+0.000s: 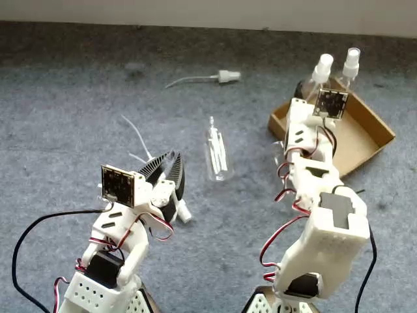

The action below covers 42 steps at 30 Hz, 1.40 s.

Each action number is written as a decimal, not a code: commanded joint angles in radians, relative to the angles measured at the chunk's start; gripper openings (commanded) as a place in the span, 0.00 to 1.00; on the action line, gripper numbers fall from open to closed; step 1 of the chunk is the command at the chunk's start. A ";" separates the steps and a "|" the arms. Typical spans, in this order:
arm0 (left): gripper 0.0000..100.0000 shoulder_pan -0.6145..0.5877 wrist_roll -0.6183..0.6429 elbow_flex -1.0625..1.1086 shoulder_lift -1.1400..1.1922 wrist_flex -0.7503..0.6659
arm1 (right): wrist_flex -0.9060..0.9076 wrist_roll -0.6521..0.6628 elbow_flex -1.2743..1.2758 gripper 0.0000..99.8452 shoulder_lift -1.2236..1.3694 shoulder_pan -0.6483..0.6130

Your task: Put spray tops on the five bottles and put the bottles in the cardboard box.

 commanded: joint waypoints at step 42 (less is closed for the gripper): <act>0.00 -0.016 0.006 0.021 0.007 0.026 | -0.127 0.011 -0.174 0.14 0.222 -0.039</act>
